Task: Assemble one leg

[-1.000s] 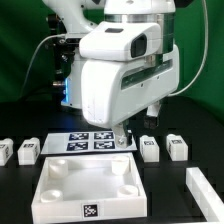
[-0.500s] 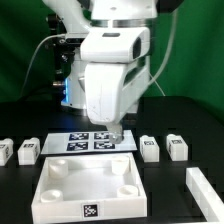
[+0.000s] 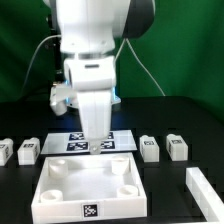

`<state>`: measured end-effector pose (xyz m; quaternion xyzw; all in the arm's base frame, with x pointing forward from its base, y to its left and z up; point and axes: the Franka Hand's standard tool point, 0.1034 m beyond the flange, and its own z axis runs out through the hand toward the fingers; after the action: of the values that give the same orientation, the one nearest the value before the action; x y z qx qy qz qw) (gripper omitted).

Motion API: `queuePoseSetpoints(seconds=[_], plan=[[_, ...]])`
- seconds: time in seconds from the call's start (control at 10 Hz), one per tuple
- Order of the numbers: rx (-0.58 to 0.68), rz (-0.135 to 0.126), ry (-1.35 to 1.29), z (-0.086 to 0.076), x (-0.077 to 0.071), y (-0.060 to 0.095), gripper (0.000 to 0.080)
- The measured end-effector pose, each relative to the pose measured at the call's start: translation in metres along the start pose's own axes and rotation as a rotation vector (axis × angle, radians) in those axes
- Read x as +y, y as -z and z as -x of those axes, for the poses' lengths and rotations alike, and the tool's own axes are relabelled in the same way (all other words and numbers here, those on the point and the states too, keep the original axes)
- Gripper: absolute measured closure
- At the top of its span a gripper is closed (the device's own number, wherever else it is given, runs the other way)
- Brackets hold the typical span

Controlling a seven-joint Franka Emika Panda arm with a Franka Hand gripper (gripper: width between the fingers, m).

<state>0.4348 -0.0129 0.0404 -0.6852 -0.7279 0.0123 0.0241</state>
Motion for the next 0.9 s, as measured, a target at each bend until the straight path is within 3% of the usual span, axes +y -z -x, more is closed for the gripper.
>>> queuePoseSetpoints(seconds=[0.2,0.4,0.5,0.6,0.9], plan=[[0.012,-0.02,-0.025,0.007,-0.008,-0.021,0.015],[0.015,-0.008,-0.035,0.006,-0.007,-0.028,0.015],[0.014,-0.009,-0.035,0.007,-0.007,-0.028,0.027],[0.014,-0.009,-0.035,0.007,-0.007,-0.028,0.027],[0.015,-0.009,-0.035,0.007,-0.008,-0.028,0.0693]])
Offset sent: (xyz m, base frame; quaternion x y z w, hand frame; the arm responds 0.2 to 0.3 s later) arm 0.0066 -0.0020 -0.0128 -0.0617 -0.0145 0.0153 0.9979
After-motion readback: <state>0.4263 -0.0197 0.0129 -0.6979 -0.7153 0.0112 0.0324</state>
